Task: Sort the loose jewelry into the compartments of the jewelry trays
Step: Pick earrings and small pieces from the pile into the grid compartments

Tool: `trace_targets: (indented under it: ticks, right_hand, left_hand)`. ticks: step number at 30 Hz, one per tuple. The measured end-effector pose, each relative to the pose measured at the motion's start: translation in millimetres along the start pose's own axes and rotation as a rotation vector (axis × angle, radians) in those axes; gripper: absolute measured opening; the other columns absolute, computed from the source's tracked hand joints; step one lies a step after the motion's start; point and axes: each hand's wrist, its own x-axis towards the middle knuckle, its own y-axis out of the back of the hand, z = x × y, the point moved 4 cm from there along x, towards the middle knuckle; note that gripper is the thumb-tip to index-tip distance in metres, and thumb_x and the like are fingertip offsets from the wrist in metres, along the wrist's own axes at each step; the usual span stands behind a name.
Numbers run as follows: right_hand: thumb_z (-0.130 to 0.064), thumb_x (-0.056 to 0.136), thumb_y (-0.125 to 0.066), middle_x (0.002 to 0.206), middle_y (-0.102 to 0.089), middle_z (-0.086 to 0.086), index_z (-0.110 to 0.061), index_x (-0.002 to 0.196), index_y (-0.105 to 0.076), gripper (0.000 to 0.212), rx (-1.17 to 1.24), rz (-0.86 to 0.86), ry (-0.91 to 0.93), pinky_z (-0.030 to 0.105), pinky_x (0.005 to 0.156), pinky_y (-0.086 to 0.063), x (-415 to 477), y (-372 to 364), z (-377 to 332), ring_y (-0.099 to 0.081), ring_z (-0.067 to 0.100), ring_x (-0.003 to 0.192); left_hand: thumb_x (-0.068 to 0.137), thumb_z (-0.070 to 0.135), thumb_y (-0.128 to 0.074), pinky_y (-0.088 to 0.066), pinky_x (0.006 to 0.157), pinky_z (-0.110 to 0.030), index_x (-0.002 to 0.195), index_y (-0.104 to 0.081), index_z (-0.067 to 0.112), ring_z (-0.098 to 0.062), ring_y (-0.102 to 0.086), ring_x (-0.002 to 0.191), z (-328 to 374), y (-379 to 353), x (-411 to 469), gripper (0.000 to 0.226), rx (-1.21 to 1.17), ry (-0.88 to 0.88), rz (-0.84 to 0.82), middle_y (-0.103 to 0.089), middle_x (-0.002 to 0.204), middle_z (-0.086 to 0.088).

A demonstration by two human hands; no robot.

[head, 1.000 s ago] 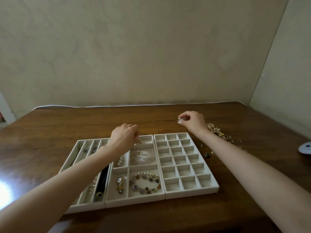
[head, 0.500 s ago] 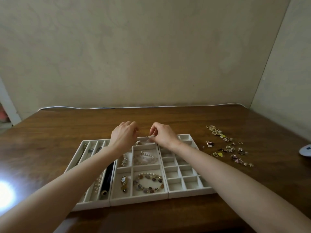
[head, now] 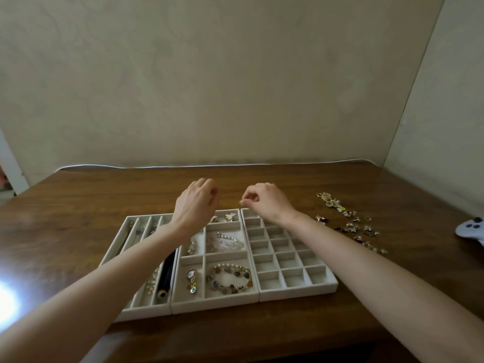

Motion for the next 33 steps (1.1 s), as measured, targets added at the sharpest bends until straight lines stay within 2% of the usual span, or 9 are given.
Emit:
trace_targets:
  ticks: [3, 7, 12, 16, 20, 23, 26, 33]
  right_hand:
    - [-0.026, 0.091, -0.058, 0.100, -0.066, 0.000, -0.015, 0.098, -0.067, 0.016, 0.074, 0.022, -0.076, 0.029, 0.084, -0.050, -11.2, 23.2, 26.5, -0.057, 0.010, 0.091]
    - [-0.024, 0.090, -0.061, 0.099, -0.066, -0.002, -0.015, 0.099, -0.068, 0.015, 0.079, 0.060, -0.183, 0.024, 0.081, -0.047, -33.8, 49.3, 70.8, -0.058, 0.009, 0.092]
    - [-0.021, 0.087, -0.064, 0.099, -0.067, -0.004, -0.022, 0.091, -0.068, 0.005, 0.042, 0.019, -0.313, 0.028, 0.083, -0.049, -56.2, 69.5, 118.6, -0.060, 0.011, 0.096]
    - [-0.015, 0.087, -0.065, 0.107, -0.067, -0.001, -0.023, 0.092, -0.070, 0.011, 0.051, 0.004, -0.378, 0.027, 0.086, -0.045, -63.2, 74.9, 137.2, -0.059, 0.015, 0.105]
    - [-0.013, 0.085, -0.066, 0.120, -0.063, 0.001, -0.021, 0.096, -0.071, 0.014, 0.050, -0.079, -0.430, 0.033, 0.098, -0.039, -57.3, 67.0, 144.3, -0.053, 0.018, 0.118]
    - [-0.016, 0.083, -0.069, 0.116, -0.064, -0.001, -0.022, 0.096, -0.070, 0.014, 0.002, -0.200, -0.477, 0.035, 0.097, -0.044, -52.0, 60.4, 148.3, -0.055, 0.016, 0.112]
    - [-0.014, 0.081, -0.070, 0.105, -0.066, -0.003, -0.023, 0.088, -0.070, 0.011, -0.037, -0.193, -0.506, 0.037, 0.093, -0.049, -47.0, 56.1, 153.5, -0.059, 0.012, 0.101]
    - [-0.014, 0.080, -0.071, 0.106, -0.062, -0.003, -0.021, 0.082, -0.066, 0.009, -0.003, -0.263, -0.518, 0.037, 0.096, -0.045, -38.9, 55.2, 162.3, -0.054, 0.015, 0.110]
  left_hand:
    - [0.093, 0.017, -0.051, -0.043, 0.061, -0.029, 0.096, -0.058, 0.010, -0.018, -0.054, 0.083, 16.1, -8.1, -0.3, 0.010, -0.086, -0.065, -0.033, -0.058, 0.095, 0.000]
    - [0.092, 0.018, -0.052, -0.051, 0.064, -0.033, 0.096, -0.058, 0.012, -0.016, -0.058, 0.079, 39.3, -26.1, -2.2, 0.009, -0.177, -0.162, -0.096, -0.058, 0.095, 0.001]
    - [0.092, 0.017, -0.052, -0.050, 0.067, -0.032, 0.097, -0.059, 0.013, -0.014, -0.057, 0.082, 62.9, -47.2, -2.3, 0.010, -0.224, -0.194, -0.151, -0.058, 0.098, 0.001]
    - [0.091, 0.016, -0.053, -0.048, 0.071, -0.029, 0.100, -0.059, 0.012, -0.013, -0.055, 0.090, 74.0, -61.0, 2.5, 0.011, -0.238, -0.190, -0.159, -0.057, 0.102, 0.000]
    - [0.091, 0.018, -0.053, -0.044, 0.080, -0.031, 0.104, -0.060, 0.013, -0.017, -0.052, 0.098, 73.9, -74.2, 10.3, 0.016, -0.202, -0.124, -0.150, -0.057, 0.106, -0.001]
    - [0.091, 0.020, -0.052, -0.044, 0.085, -0.032, 0.107, -0.059, 0.015, -0.018, -0.050, 0.103, 69.4, -82.9, 20.3, 0.018, -0.196, -0.028, -0.173, -0.056, 0.110, -0.001]
    - [0.091, 0.019, -0.053, -0.043, 0.082, -0.027, 0.105, -0.060, 0.014, -0.016, -0.051, 0.103, 64.5, -87.7, 30.7, 0.016, -0.290, 0.119, -0.202, -0.056, 0.108, 0.000]
    - [0.091, 0.014, -0.055, -0.049, 0.086, -0.028, 0.105, -0.060, 0.012, -0.016, -0.057, 0.099, 61.6, -99.6, 39.4, 0.016, -0.488, 0.224, -0.245, -0.061, 0.108, -0.003]
